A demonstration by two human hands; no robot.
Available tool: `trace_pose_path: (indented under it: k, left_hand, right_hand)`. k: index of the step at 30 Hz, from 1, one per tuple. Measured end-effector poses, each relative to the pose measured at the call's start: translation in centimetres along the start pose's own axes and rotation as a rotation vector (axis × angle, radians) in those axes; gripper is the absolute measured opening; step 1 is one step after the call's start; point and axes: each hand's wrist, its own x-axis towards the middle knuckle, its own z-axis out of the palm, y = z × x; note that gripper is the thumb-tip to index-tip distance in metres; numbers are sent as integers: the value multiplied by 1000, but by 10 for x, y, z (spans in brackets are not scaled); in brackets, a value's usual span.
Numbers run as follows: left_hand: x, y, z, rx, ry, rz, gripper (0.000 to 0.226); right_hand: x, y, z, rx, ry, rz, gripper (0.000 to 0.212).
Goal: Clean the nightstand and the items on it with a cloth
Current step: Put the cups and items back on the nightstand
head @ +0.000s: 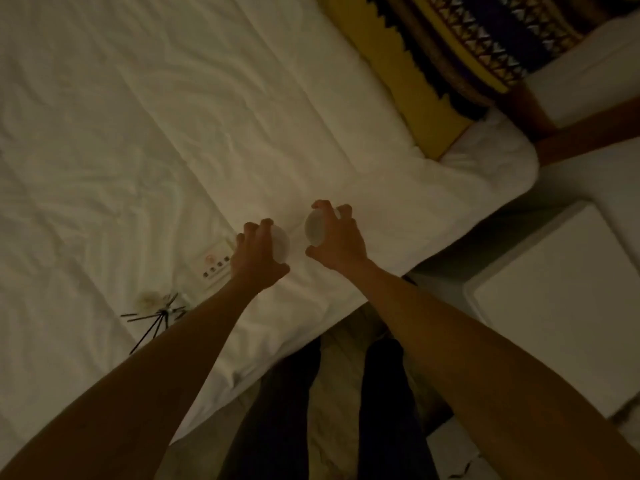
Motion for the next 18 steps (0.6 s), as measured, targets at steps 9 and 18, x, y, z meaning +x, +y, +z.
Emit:
trace_pose_path:
  k: [9, 18]
  left_hand:
    - [-1, 150, 5, 153, 32, 356, 98]
    - [-14, 378, 121, 218, -125, 749, 94]
  right_hand:
    - [-52, 97, -111, 305, 399, 183, 91]
    - [-110, 303, -232, 348, 702, 525, 85]
